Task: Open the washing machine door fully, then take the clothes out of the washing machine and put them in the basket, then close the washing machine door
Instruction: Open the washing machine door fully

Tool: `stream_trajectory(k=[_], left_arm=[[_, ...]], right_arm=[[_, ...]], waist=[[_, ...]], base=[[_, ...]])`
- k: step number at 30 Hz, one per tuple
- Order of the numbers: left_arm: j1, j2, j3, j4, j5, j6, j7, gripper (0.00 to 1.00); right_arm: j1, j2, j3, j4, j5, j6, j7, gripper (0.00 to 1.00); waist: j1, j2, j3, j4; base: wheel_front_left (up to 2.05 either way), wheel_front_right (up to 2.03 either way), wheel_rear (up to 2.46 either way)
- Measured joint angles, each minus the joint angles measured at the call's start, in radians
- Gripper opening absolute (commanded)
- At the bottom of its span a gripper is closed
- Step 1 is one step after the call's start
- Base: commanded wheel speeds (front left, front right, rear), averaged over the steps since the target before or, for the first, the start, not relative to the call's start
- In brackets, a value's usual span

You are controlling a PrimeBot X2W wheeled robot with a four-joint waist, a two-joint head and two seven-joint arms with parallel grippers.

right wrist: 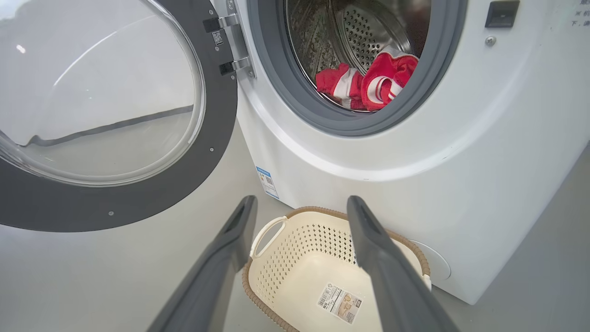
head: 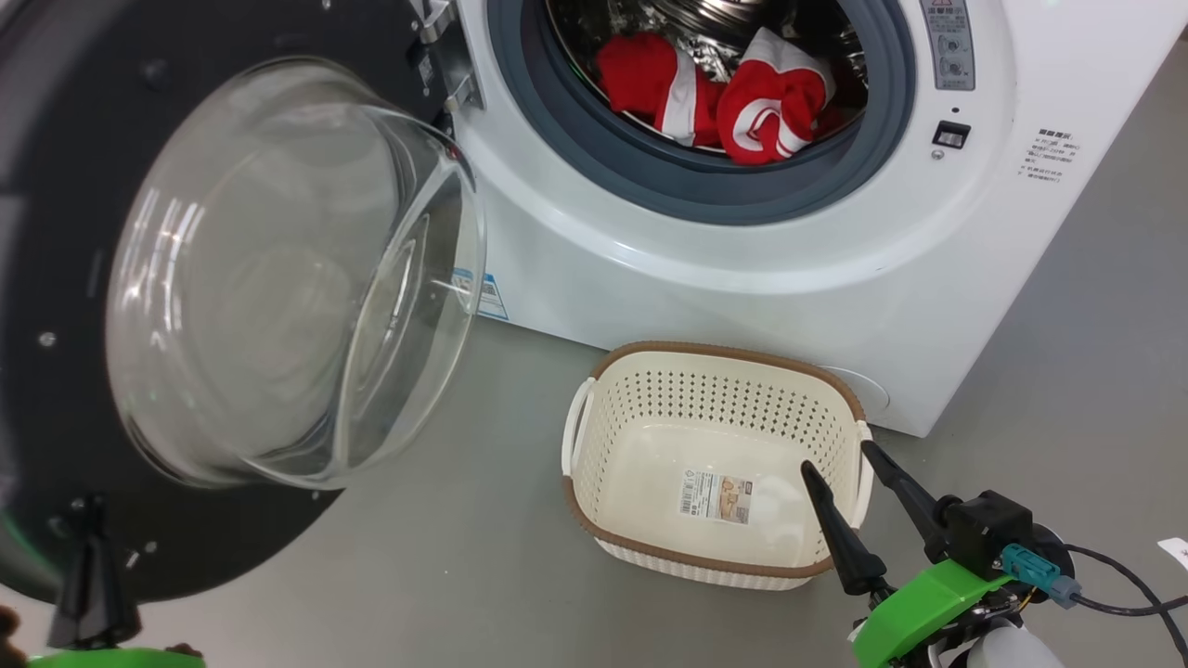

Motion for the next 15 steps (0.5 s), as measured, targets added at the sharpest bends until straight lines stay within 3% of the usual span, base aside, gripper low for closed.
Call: stream_trajectory(k=[15], left_arm=[[-0.157, 0.022, 0.206, 0.169, 0.058, -0.042, -0.005, 0.00]], right_arm=[[-0.040, -0.010, 0.003, 0.001, -0.009, 0.000, 0.000, 1.00]], waist=[[0.0000, -0.0001, 0.051, -0.031]], base=[[0.00, 0.00, 0.00]])
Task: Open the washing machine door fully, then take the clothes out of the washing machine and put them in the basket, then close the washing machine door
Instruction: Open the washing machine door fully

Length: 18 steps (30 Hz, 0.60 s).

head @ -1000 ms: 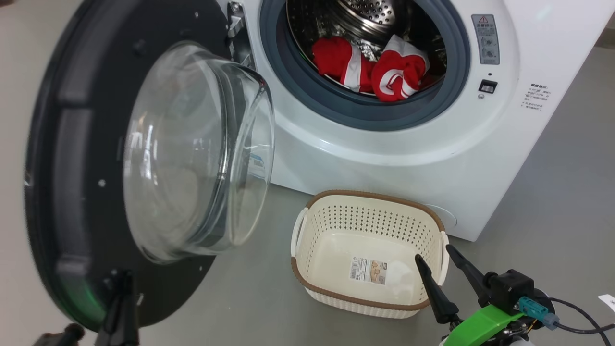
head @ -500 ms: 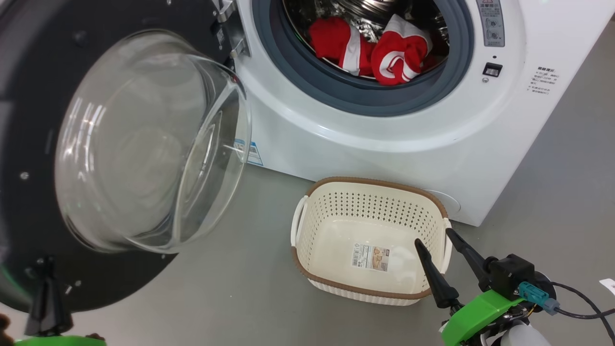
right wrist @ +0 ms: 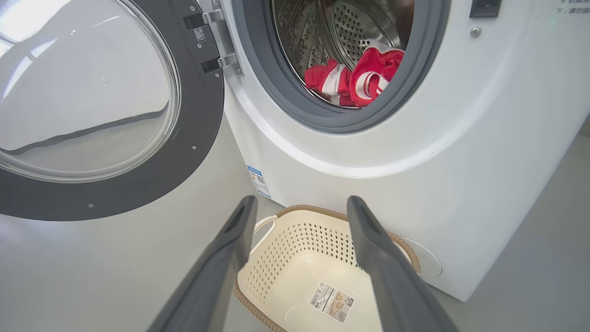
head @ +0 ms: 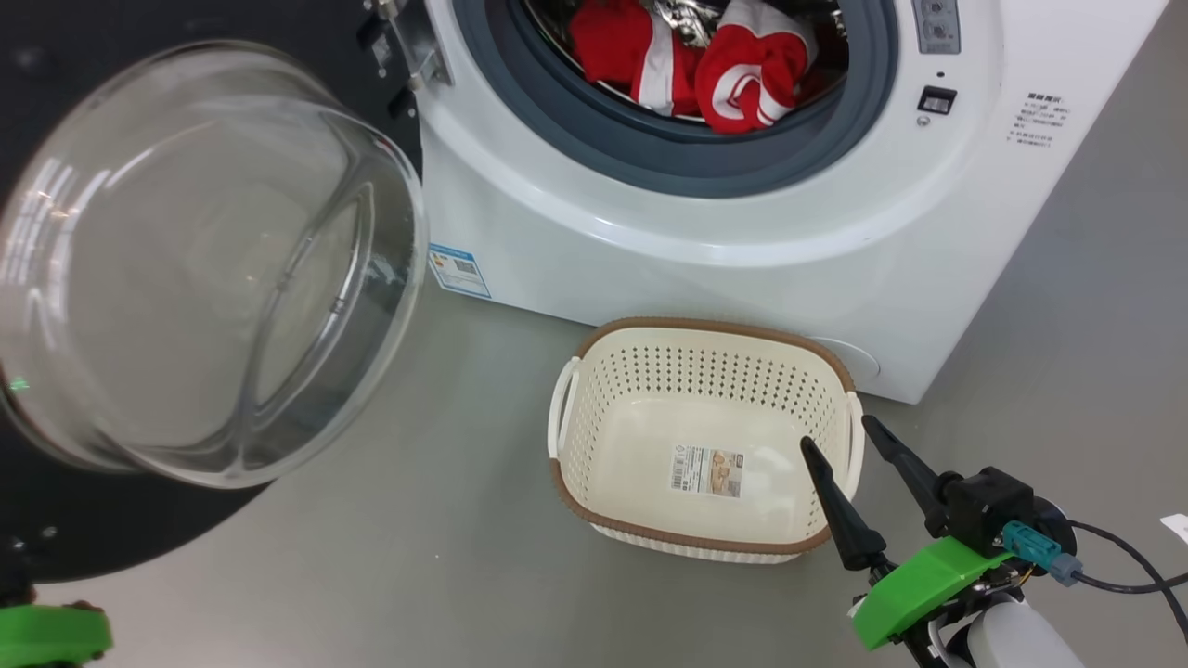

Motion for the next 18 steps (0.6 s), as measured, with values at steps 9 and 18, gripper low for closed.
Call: stream_trajectory(k=[9, 18], left_arm=[[-0.095, 0.034, 0.072, 0.109, 0.010, -0.001, 0.000, 0.00], [-0.164, 0.077, 0.095, 0.203, 0.020, -0.002, -0.002, 0.00]], right_arm=[[-0.033, -0.005, -0.002, -0.005, 0.000, 0.000, 0.000, 1.00], [-0.037, -0.009, -0.004, -0.012, -0.010, 0.000, 0.000, 1.00]], waist=[[0.0000, 0.0000, 0.039, -0.022], [0.0000, 0.0000, 0.058, -0.032]], base=[[0.00, 0.00, 0.00], [0.00, 0.00, 0.00]])
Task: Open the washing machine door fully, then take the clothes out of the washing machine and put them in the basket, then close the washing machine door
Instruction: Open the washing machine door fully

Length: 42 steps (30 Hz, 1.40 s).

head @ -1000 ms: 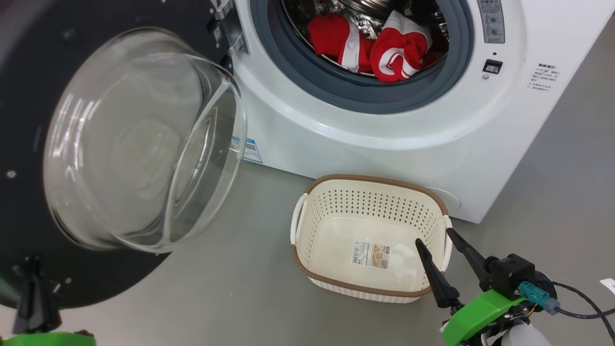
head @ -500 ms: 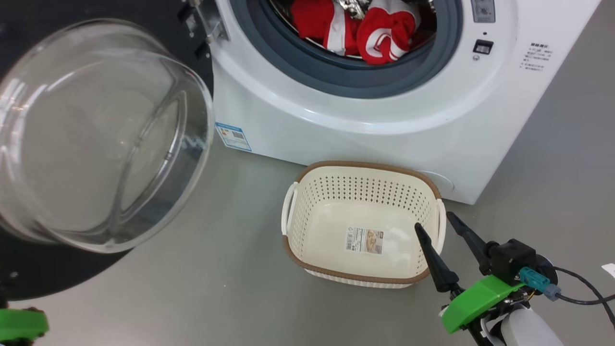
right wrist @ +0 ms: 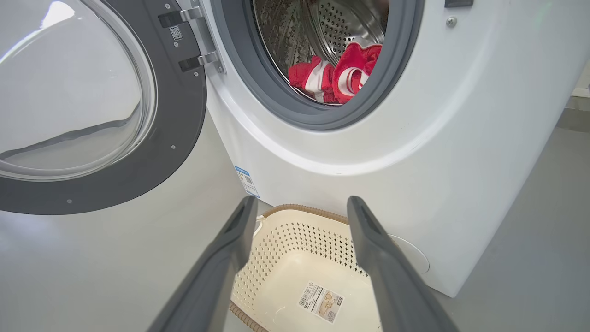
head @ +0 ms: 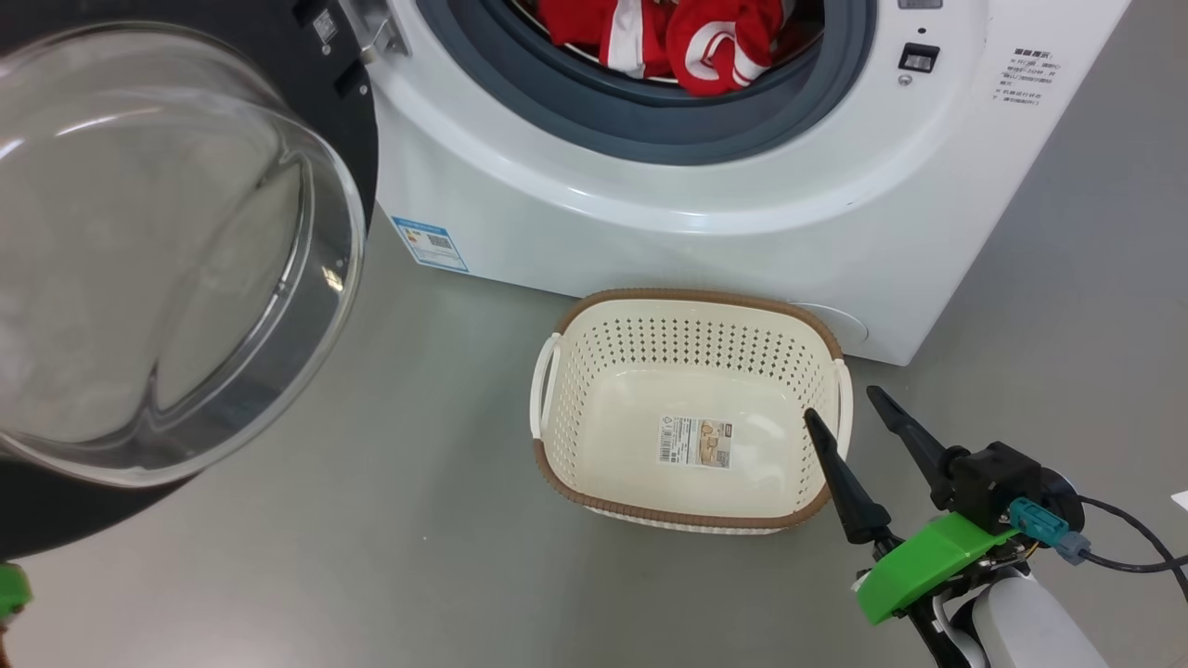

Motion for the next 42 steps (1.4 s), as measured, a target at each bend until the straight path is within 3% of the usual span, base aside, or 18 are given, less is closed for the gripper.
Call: stream_trajectory(k=[21, 32, 40, 42], left_arm=[[-0.160, 0.113, 0.067, 0.231, 0.055, 0.000, 0.000, 0.00], [-0.175, 0.111, 0.070, 0.248, 0.050, 0.000, 0.000, 0.00], [-0.112, 0.082, -0.002, 0.193, -0.008, 0.000, 0.000, 0.00], [-0.080, 0.074, -0.031, 0.171, -0.027, 0.000, 0.000, 0.21]], right_arm=[[-0.027, -0.011, -0.008, -0.006, -0.023, 0.000, 0.000, 1.00], [-0.027, -0.011, -0.017, -0.006, -0.033, 0.000, 0.000, 1.00], [-0.023, -0.002, -0.018, -0.004, -0.032, 0.000, 0.000, 1.00], [-0.021, 0.000, -0.016, -0.003, -0.029, 0.000, 0.000, 1.00]], waist=[[0.0000, 0.0000, 0.043, -0.013], [0.0000, 0.0000, 0.030, -0.014], [0.0000, 0.0000, -0.009, -0.005], [0.0001, 0.0000, -0.020, -0.003]], base=[[0.00, 0.00, 0.00], [0.00, 0.00, 0.00], [0.00, 0.00, 0.00], [0.00, 0.00, 0.00]])
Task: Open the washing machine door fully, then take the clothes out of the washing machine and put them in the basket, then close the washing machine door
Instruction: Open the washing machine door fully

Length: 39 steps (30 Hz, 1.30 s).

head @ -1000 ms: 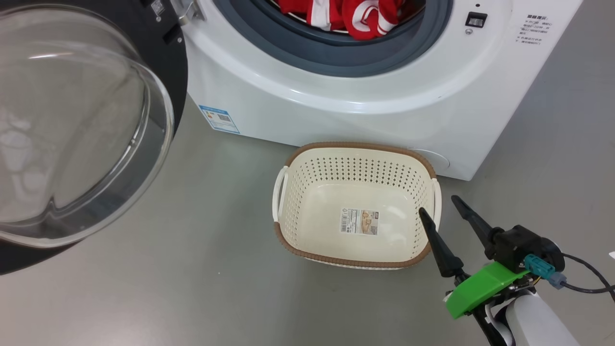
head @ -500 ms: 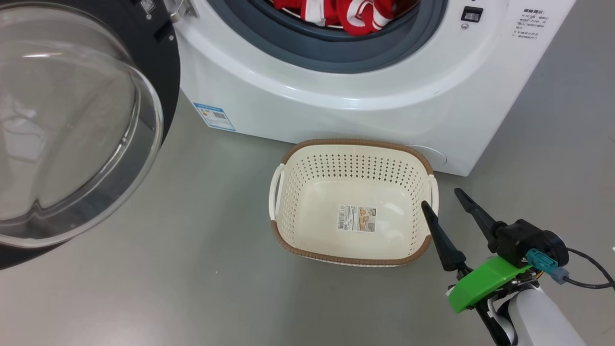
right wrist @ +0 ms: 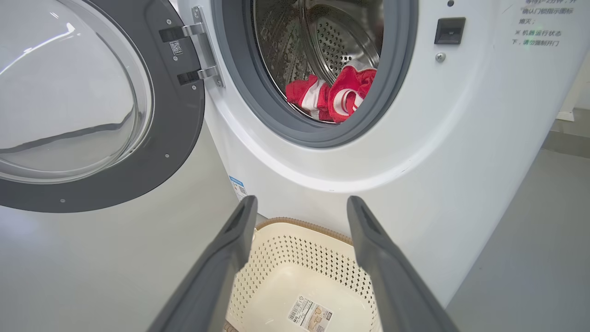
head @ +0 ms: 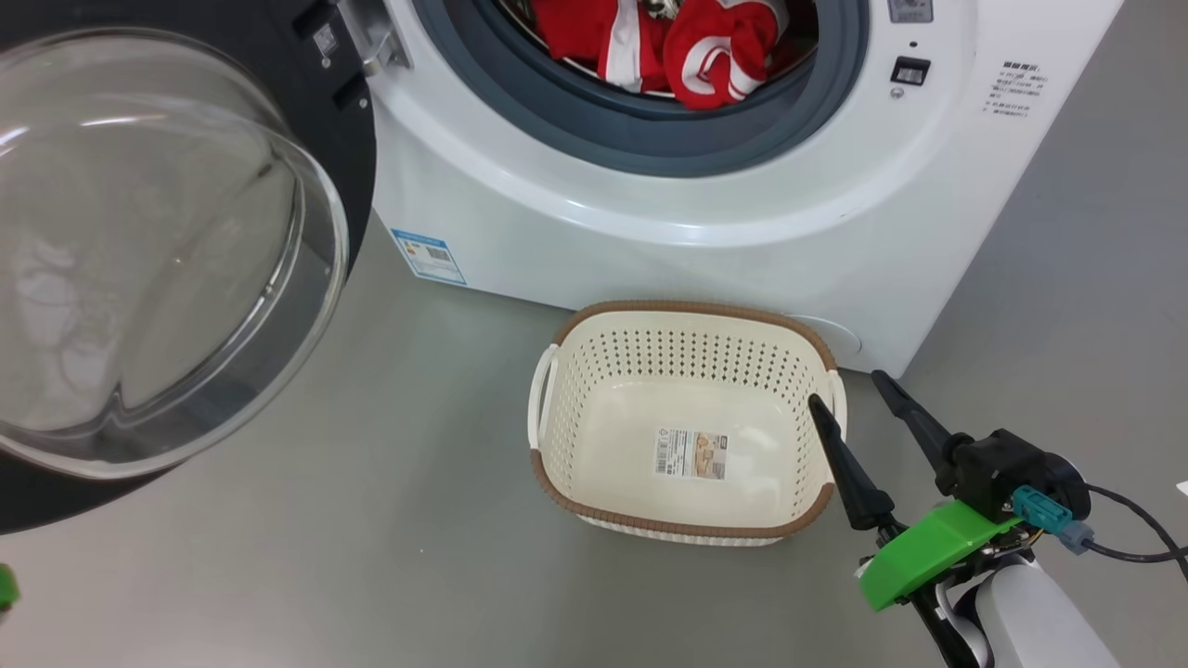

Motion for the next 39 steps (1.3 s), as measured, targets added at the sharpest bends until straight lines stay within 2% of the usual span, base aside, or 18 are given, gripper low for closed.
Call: stream_trajectory(k=[1, 3, 4, 5, 7, 16, 23, 31, 39], left_arm=[[0.017, -0.005, -0.013, -0.014, -0.005, 0.000, 0.000, 0.28], [0.050, -0.011, -0.034, -0.042, -0.018, 0.000, 0.000, 0.31], [0.068, -0.014, -0.045, -0.059, -0.021, 0.000, 0.000, 0.49], [0.086, -0.021, -0.052, -0.081, -0.021, 0.000, 0.000, 0.49], [0.124, -0.036, -0.071, -0.124, -0.021, 0.000, 0.000, 1.00], [0.276, -0.082, -0.105, -0.297, -0.023, 0.000, 0.000, 1.00], [0.367, -0.107, -0.178, -0.414, -0.021, 0.000, 0.000, 1.00], [0.431, -0.096, -0.320, -0.518, -0.049, 0.000, 0.000, 1.00], [0.478, -0.075, -0.413, -0.572, -0.095, 0.000, 0.000, 1.00]], right_arm=[[0.002, 0.001, 0.001, 0.000, 0.002, 0.000, 0.000, 1.00], [0.006, 0.003, 0.002, 0.001, 0.004, 0.000, 0.000, 1.00], [0.007, 0.004, 0.003, 0.001, 0.004, 0.000, 0.000, 1.00], [0.009, 0.006, 0.003, 0.001, 0.007, 0.000, 0.000, 1.00], [0.018, 0.010, 0.004, 0.000, 0.016, 0.000, 0.000, 1.00], [0.066, 0.015, 0.005, -0.004, 0.041, 0.000, 0.000, 1.00], [0.097, 0.016, -0.017, -0.015, 0.041, 0.000, 0.000, 1.00], [0.130, 0.028, -0.042, -0.029, 0.043, 0.000, 0.000, 1.00], [0.155, 0.034, -0.076, -0.049, 0.043, 0.000, 0.000, 1.00]], waist=[[0.0000, 0.0000, -0.006, 0.001], [0.0000, 0.0000, -0.018, 0.001], [-0.0001, 0.0000, -0.024, 0.001], [0.0000, 0.0000, -0.030, 0.000], [0.0000, 0.0000, -0.043, -0.001], [0.0000, -0.0001, -0.094, -0.021], [-0.0001, 0.0000, -0.115, -0.059], [-0.0001, 0.0000, -0.133, -0.122], [0.0000, 0.0000, -0.142, -0.194]], base=[[0.00, 0.00, 0.00], [0.00, 0.00, 0.00], [0.00, 0.00, 0.00], [0.00, 0.00, 0.00], [0.00, 0.00, 0.00], [0.00, 0.00, 0.00], [0.00, 0.00, 0.00], [0.00, 0.00, 0.00], [0.00, 0.00, 0.00]])
